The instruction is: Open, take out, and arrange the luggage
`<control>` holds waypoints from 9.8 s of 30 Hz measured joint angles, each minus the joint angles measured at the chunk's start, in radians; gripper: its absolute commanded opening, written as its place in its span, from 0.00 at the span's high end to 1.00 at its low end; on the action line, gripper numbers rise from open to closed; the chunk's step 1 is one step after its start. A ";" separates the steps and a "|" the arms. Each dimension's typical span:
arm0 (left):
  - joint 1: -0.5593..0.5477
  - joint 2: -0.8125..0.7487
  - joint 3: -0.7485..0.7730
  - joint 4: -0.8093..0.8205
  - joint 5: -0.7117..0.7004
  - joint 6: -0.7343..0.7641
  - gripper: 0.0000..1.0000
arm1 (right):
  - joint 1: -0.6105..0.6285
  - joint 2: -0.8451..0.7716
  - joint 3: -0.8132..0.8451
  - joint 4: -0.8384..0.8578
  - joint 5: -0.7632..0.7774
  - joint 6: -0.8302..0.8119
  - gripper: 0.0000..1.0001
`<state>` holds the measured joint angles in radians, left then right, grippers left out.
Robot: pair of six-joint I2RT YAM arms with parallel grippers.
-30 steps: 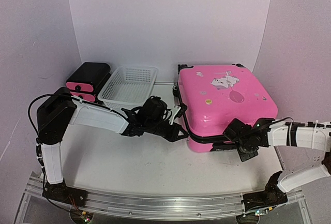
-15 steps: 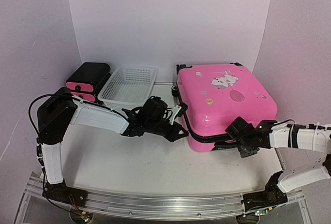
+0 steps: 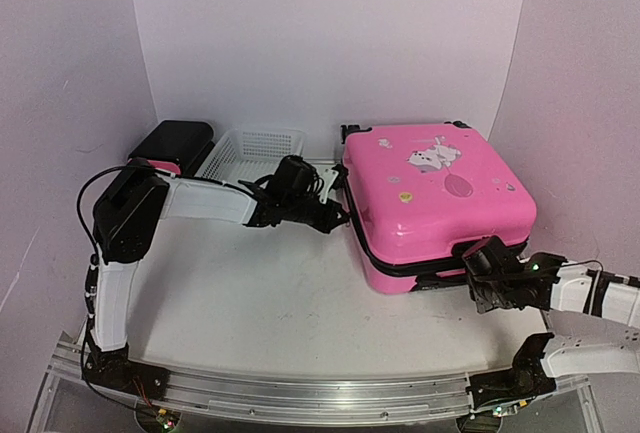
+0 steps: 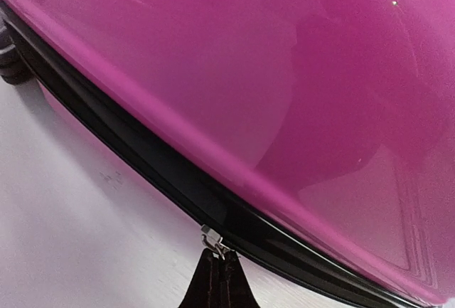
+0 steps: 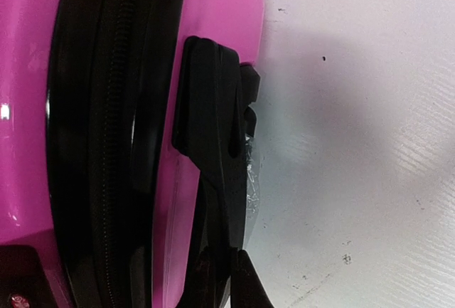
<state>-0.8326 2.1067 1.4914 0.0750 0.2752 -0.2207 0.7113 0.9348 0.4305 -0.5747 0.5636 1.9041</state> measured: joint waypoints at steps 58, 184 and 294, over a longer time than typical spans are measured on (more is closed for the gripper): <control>0.136 -0.229 -0.087 -0.085 0.127 0.043 0.15 | -0.232 0.407 0.962 -0.647 -0.485 -1.454 0.02; 0.185 -0.119 0.102 -0.272 0.699 -0.078 0.68 | 0.095 0.785 1.187 -0.149 -0.768 -2.392 0.02; -0.344 0.021 -0.504 0.904 -0.552 0.069 1.00 | 0.021 0.958 1.220 0.082 -0.938 -2.158 1.00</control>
<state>-1.1767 2.1277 0.9874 0.9787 -0.2764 -0.1520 0.7326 1.8931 1.6505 -0.4931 -0.3740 -0.2543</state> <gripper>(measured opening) 0.018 0.409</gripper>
